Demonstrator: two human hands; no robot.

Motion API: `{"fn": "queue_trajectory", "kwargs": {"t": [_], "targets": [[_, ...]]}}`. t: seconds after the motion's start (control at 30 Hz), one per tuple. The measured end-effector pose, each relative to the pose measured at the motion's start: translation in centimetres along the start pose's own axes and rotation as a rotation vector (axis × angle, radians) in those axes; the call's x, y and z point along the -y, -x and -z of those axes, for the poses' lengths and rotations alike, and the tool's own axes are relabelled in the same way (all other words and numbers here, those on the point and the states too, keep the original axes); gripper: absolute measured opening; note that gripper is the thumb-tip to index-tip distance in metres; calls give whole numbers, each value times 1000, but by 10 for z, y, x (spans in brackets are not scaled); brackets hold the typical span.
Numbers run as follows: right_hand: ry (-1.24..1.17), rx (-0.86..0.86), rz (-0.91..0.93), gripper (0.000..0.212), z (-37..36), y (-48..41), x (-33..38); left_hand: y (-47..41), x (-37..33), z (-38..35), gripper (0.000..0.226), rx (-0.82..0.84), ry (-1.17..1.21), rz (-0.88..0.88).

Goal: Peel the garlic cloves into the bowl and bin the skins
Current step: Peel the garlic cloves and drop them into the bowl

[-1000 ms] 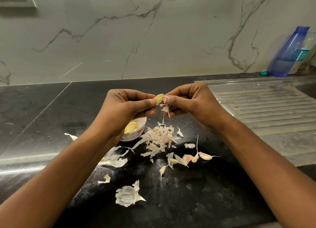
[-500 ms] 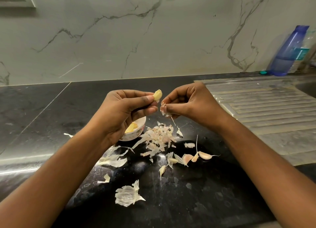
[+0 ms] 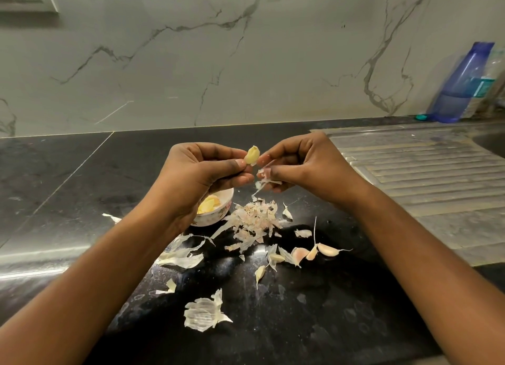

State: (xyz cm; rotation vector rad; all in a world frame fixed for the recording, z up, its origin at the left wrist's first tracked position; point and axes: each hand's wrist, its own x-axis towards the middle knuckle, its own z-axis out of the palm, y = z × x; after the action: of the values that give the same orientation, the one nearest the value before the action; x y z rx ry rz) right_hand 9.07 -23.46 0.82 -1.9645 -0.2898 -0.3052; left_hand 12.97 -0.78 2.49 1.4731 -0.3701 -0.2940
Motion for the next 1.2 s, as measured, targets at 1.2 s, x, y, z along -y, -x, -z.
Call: {"fn": "queue_trajectory", "kwargs": {"t": [1.2], "targets": [[-69,33,34,15,-4,1,6,1,1,1,29,59,-49,-61]]}}
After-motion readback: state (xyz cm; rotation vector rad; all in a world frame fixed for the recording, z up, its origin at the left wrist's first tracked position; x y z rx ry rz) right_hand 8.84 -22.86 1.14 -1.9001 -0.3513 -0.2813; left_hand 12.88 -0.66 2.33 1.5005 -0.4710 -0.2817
